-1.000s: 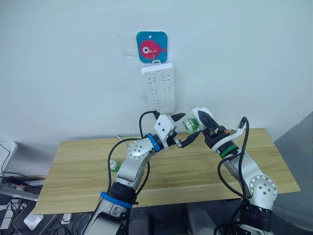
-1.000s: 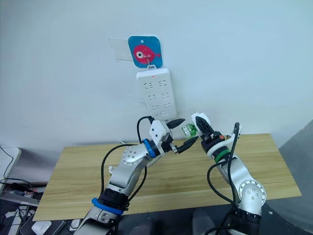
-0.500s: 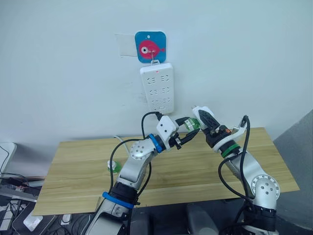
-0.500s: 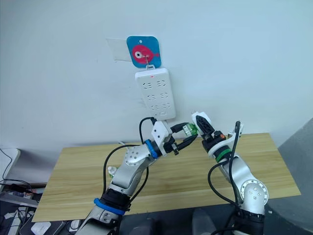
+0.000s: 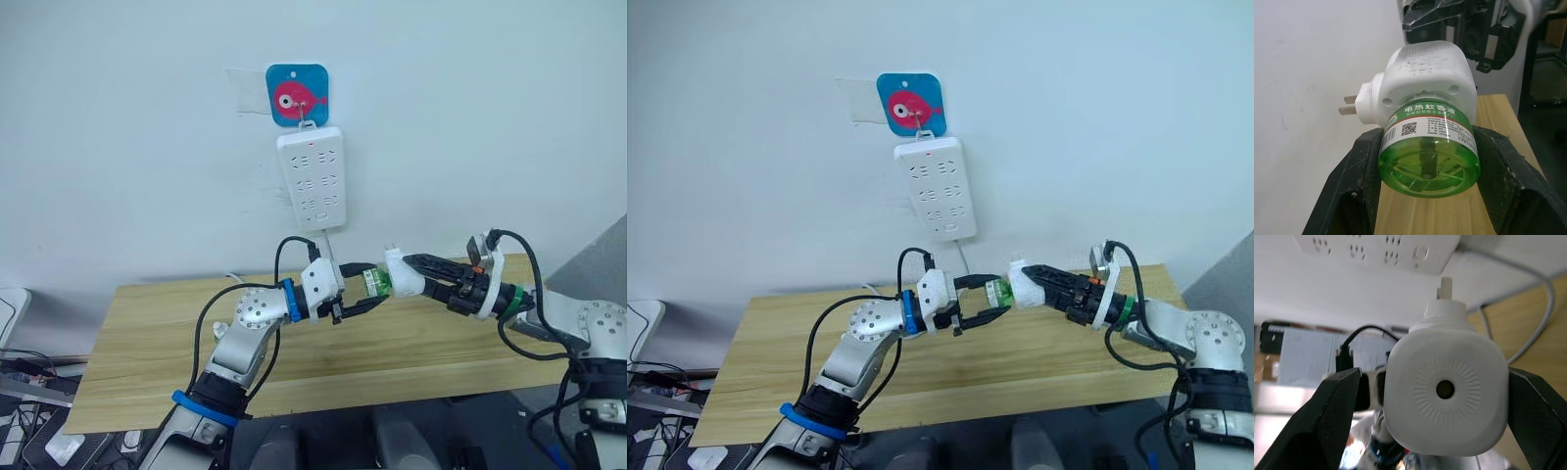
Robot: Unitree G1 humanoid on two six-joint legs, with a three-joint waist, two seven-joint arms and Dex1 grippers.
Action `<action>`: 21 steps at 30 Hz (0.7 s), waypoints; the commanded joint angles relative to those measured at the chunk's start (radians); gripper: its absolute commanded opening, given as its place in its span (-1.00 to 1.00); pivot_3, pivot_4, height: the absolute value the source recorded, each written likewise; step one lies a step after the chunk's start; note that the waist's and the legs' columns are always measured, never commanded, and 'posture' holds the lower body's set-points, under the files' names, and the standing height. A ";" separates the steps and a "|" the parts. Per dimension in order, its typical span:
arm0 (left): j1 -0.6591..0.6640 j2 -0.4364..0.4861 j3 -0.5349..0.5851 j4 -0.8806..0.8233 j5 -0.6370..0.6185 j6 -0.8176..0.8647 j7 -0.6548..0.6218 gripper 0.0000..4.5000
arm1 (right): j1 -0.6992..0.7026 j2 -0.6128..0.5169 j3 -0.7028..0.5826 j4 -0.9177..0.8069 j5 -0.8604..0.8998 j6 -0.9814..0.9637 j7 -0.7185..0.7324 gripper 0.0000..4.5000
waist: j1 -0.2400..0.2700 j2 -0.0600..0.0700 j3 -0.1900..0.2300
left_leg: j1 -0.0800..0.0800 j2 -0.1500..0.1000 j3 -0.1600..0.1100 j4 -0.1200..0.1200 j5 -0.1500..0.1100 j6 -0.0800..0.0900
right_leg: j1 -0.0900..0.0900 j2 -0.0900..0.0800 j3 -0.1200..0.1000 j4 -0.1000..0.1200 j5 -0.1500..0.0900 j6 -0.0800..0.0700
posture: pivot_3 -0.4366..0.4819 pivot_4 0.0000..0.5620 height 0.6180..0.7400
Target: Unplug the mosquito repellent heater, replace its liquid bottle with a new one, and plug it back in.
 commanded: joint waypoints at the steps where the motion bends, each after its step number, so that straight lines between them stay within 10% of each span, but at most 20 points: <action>1: 0.001 0.006 -0.017 -0.040 -0.012 -0.033 -0.025 0.03 | -0.073 -0.030 0.017 0.051 0.010 0.095 0.103 0.97 | 0.006 0.000 0.000 | 0.000 0.000 0.000 0.000 0.000 0.000 | 0.000 0.000 0.000 0.000 0.000 0.000 | -0.25 -0.50 1.00; 14: -0.001 0.005 -0.017 -0.035 -0.003 -0.036 -0.018 0.03 | -0.123 -0.046 0.037 0.040 -0.231 0.211 0.319 0.97 | 0.027 0.000 0.000 | -0.001 0.000 -0.002 0.000 0.000 0.000 | 0.000 0.000 -0.001 0.000 0.000 0.000 | -0.19 -0.50 1.00; 21: 0.004 0.010 -0.019 -0.043 -0.003 -0.033 -0.020 0.03 | -0.135 -0.039 0.031 0.031 -0.333 0.230 0.405 0.32 | 0.027 0.000 0.000 | -0.001 0.000 -0.002 0.000 0.000 0.000 | 0.000 0.000 -0.001 0.000 0.000 0.000 | -0.18 -0.51 1.00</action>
